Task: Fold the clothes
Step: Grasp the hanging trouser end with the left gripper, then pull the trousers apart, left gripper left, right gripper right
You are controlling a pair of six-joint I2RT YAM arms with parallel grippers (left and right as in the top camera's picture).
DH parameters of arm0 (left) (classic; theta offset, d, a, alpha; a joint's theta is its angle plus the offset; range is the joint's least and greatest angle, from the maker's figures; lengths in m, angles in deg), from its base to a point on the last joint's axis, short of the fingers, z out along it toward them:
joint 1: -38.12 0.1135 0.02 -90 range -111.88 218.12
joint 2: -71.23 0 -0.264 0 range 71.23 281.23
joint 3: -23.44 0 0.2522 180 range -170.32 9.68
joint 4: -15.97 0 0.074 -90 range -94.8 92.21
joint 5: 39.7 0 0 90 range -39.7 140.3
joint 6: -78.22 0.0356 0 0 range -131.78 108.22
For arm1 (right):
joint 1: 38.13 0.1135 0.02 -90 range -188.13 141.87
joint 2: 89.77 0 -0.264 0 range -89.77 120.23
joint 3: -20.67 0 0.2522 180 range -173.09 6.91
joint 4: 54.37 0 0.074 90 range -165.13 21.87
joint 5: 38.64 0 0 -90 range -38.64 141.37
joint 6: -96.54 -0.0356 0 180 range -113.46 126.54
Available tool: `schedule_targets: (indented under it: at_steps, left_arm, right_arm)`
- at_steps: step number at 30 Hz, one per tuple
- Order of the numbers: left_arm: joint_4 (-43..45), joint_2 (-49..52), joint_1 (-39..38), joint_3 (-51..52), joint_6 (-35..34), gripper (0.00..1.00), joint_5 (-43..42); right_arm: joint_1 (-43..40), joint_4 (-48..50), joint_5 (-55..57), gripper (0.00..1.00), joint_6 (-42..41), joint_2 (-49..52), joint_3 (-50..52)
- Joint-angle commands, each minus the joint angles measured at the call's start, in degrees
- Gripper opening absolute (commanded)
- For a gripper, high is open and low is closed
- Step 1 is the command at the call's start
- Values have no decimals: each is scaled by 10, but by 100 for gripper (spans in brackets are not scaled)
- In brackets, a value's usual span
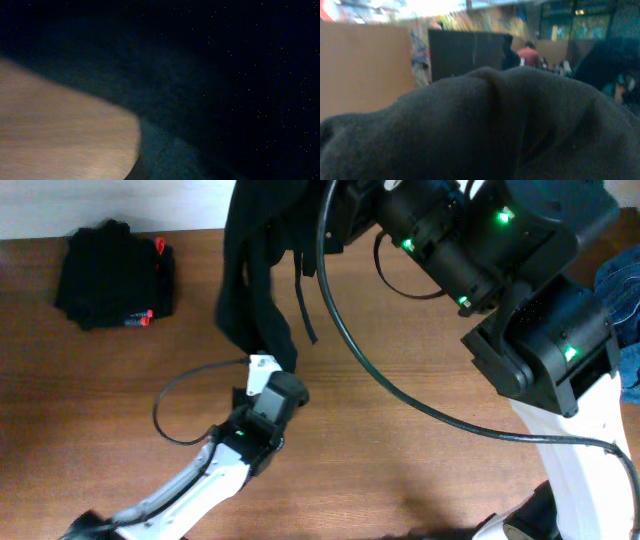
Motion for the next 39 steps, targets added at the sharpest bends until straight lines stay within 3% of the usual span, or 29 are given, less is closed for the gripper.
schedule_targets:
  at_steps: [1, 11, 14, 22, 28, 39]
  left_arm:
    - [4, -59, 34, 0, 93, 0, 44]
    - [-50, -135, 127, 0, 163, 0, 44]
    - [-50, -144, 140, 0, 210, 0, 44]
    - [-45, -153, 199, 0, 219, 0, 44]
    - [-11, -160, 233, 0, 274, 0, 44]
    - [26, -174, 288, 0, 290, 0, 44]
  right_arm:
    - [2, -15, 37, 4, 26, -30, -23]
    - [-70, -170, 49, 4, 21, -38, -23]
    - [-105, -236, 49, 4, 21, -38, -23]
    - [-203, -391, 49, 4, 21, -36, -23]
    - [-247, -513, 49, 4, 26, -23, -22]
    - [-310, -589, 49, 4, 26, 13, 37]
